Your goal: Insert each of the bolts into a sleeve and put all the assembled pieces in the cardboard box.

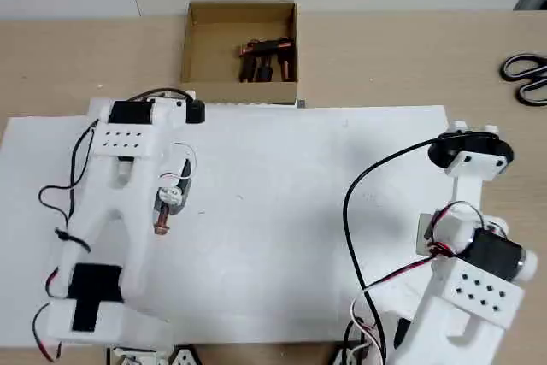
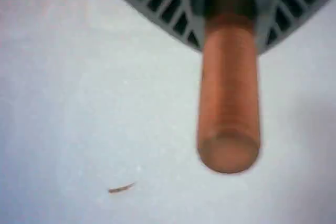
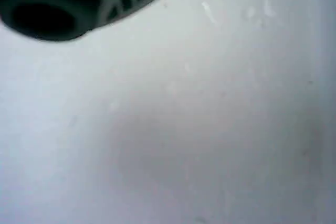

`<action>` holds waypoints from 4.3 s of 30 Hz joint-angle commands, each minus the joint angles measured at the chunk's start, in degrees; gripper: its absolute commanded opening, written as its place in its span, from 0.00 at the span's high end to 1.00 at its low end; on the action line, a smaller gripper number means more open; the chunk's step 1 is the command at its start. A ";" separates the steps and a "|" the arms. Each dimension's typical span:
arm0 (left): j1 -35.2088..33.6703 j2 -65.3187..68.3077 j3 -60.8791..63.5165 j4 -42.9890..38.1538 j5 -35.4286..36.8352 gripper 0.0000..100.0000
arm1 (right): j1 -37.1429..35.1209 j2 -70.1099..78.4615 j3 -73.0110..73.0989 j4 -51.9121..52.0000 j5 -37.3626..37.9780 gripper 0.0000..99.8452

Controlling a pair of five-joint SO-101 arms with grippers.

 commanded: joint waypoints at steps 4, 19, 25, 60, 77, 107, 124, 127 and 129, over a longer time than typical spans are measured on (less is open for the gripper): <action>0.09 -4.40 -0.84 1.41 14.07 1.00 | 0.57 -0.66 -0.18 -0.57 0.26 1.00; -4.92 -4.13 -5.85 -16.44 73.76 1.00 | 0.75 -1.10 0.44 1.54 -2.73 1.00; -6.86 -4.04 -5.76 -26.20 87.03 1.00 | 0.75 -1.10 0.44 1.19 -2.81 1.00; -12.48 -4.66 -6.64 -2.81 11.69 0.62 | 0.75 -0.75 0.44 1.01 -2.81 1.00; -16.44 -4.48 -14.29 -2.90 -34.90 0.62 | 0.75 -0.75 0.44 1.19 -2.37 1.00; -18.64 -4.84 -33.98 1.67 -25.32 0.99 | 0.75 -0.75 0.44 1.10 -2.46 1.00; -18.64 8.79 -33.89 -13.19 -32.88 0.99 | 0.66 -0.66 0.53 1.01 -2.46 1.00; -16.97 12.75 -33.89 -13.01 -39.38 0.99 | 0.66 -0.66 0.53 1.01 -2.46 1.00; -16.62 15.03 -33.98 -13.27 -43.08 0.99 | 0.66 -0.66 0.53 1.01 -2.46 1.00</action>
